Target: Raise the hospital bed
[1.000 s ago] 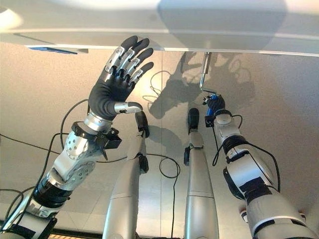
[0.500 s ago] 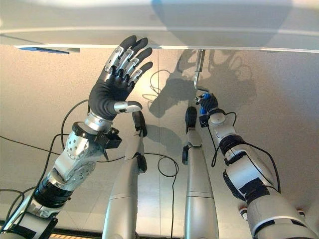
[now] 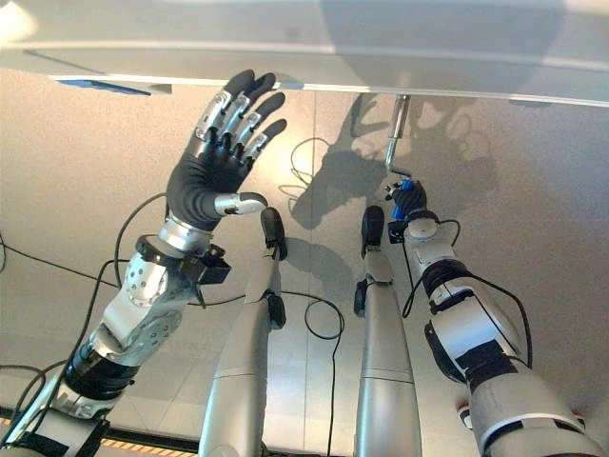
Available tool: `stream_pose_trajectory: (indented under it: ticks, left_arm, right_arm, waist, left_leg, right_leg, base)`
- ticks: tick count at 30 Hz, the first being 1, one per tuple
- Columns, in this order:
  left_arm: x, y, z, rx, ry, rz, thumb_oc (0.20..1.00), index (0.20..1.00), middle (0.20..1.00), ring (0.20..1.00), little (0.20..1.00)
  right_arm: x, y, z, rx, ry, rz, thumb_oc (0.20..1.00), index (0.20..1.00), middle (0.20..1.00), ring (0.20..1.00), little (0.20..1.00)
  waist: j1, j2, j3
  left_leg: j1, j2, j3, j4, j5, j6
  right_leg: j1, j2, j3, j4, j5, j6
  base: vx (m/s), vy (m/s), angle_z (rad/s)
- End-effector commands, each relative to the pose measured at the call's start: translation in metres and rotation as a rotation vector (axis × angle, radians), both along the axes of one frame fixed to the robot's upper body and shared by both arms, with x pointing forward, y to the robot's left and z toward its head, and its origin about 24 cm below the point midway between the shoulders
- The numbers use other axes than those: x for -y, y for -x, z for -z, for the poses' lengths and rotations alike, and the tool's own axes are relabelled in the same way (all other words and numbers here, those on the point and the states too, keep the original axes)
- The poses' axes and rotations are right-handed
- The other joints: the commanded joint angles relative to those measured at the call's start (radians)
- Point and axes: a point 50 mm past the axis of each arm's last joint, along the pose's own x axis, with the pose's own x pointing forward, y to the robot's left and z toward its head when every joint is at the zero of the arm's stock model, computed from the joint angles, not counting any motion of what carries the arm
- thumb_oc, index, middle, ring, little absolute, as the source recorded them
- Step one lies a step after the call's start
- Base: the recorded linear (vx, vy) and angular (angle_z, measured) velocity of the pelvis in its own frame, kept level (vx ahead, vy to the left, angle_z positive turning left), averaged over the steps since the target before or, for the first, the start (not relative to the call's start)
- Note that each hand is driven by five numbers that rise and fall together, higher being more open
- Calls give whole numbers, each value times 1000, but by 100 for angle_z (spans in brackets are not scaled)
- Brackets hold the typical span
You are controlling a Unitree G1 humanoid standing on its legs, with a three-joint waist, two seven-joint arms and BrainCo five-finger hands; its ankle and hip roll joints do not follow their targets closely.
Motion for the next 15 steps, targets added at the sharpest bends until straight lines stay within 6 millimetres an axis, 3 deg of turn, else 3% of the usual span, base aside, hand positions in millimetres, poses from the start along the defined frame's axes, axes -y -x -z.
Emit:
stream_pose_trajectory:
  ticks: [1, 5, 15]
  left_arm:
    - [-1, 18, -13, 117, 1, 44, 1000, 1000, 1000, 1000, 1000]
    - [-2, 18, -15, 121, 6, 45, 1000, 1000, 1000, 1000, 1000]
    - [-5, 18, -13, 98, 36, 41, 1000, 1000, 1000, 1000, 1000]
  right_arm:
    - [-36, 3, 21, -46, -43, -110, 200, 200, 200, 200, 200]
    - [-33, 3, 22, -62, -27, -115, 200, 200, 200, 200, 200]
    - [-65, 1, 22, -72, -3, -228, 200, 200, 200, 200, 200]
  waist:
    - [-14, 7, -4]
    - [-20, -5, -4]
    - [-2, -2, -4]
  left_leg:
    - [-3, -72, 50, 149, -169, 41]
    - [4, -72, 55, 151, -172, 41]
    - [-19, -80, 45, 161, -174, 49]
  right_leg:
    - [95, -20, -3, -243, 140, 132]
    - [102, -20, -1, -247, 144, 134]
    - [89, -35, -18, -239, 142, 140]
  base:
    - [-2, 22, 4]
    - [-20, 34, 2]
    - [-6, 20, 0]
